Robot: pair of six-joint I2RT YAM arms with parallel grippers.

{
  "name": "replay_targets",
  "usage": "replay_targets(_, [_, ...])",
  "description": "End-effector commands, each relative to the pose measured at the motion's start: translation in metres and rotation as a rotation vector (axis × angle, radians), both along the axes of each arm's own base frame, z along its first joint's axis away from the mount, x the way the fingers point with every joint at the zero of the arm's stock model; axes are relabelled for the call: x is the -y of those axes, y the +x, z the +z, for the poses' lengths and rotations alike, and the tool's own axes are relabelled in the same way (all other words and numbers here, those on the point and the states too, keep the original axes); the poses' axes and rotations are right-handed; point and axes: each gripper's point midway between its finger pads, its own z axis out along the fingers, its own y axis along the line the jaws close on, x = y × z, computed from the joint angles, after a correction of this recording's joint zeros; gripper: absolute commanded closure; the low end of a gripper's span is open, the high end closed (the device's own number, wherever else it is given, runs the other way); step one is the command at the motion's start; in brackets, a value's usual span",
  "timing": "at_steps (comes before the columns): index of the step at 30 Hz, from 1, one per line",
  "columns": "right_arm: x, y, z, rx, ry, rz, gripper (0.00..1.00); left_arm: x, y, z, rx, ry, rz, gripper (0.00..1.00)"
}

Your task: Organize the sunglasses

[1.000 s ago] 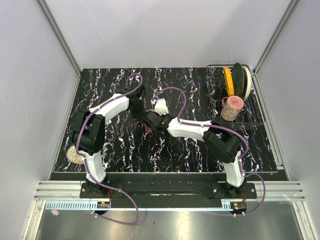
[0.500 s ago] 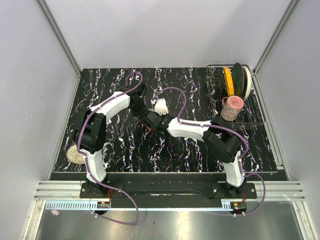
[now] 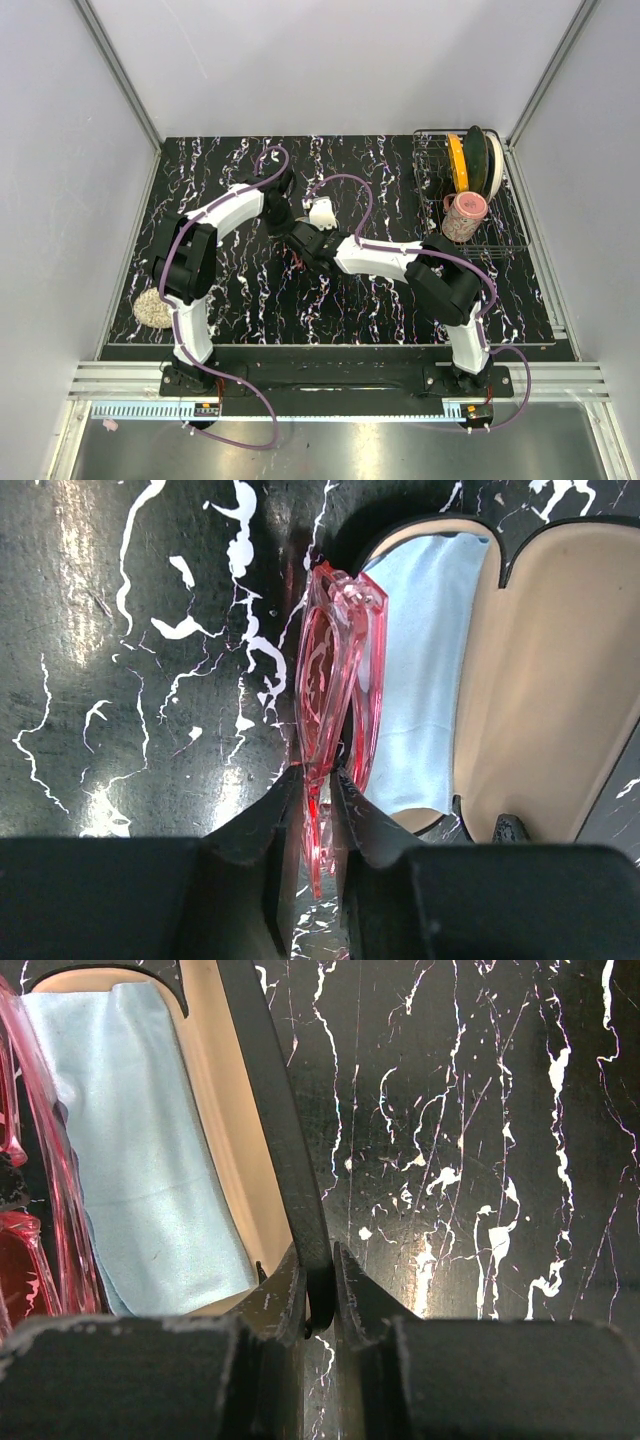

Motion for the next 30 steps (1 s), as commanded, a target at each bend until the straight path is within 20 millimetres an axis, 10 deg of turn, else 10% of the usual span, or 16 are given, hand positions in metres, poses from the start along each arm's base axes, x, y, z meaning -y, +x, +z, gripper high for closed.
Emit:
replay_targets(1, [-0.005, 0.002, -0.006, -0.001, 0.032, -0.007, 0.94, 0.013, 0.019, 0.017, 0.075, -0.030, -0.012, 0.78])
replay_targets(30, [-0.006, -0.001, -0.010, -0.015, 0.053, -0.002, 0.93, 0.040, 0.022, 0.027, 0.087, -0.125, -0.029, 0.77])
